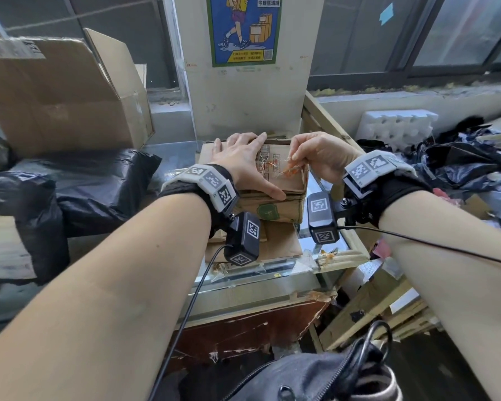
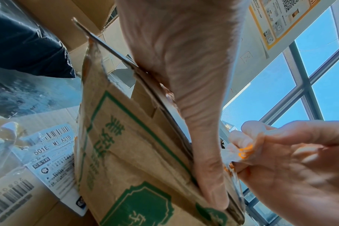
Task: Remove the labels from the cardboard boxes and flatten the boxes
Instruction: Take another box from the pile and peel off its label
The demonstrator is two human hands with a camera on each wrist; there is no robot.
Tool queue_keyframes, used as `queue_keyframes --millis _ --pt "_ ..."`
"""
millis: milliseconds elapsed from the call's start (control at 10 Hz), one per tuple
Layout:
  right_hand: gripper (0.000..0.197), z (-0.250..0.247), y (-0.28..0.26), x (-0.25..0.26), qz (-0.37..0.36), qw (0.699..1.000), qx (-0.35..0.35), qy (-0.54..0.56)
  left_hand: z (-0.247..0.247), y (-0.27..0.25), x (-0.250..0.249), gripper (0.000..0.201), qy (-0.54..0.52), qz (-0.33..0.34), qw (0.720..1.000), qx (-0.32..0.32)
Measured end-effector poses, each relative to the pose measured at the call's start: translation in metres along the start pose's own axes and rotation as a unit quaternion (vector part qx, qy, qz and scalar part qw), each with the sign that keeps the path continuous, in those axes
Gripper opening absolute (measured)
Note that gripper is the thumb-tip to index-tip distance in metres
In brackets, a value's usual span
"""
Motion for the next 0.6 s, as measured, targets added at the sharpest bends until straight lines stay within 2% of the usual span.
queue_keyframes --millis 100,200,300,600 --pt "0.029 -0.004 -0.001 0.000 -0.006 0.999 -0.009 0.037 -0.001 0.000 -0.001 0.134 -0.001 0.000 1.000 0.000" --pt "0.014 -0.005 -0.004 -0.001 -0.004 0.998 -0.008 0.064 -0.001 0.000 -0.001 0.133 0.000 0.001 1.000 0.000" --pt "0.022 -0.010 -0.004 -0.003 -0.005 0.995 -0.020 0.097 -0.001 0.000 -0.002 0.133 0.000 0.000 1.000 0.000" --pt "0.012 -0.023 -0.003 -0.011 -0.031 0.969 -0.032 0.243 -0.002 0.002 -0.004 0.132 -0.003 0.001 1.000 0.002"
Point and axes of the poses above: each hand's wrist, its own y-axis towards the middle knuckle, its own z-axis out of the palm, x = y × z, the point moved 8 cm from there along y, towards the middle knuckle, and after that the axes turned 15 degrees about y, right-handed, at the moved point
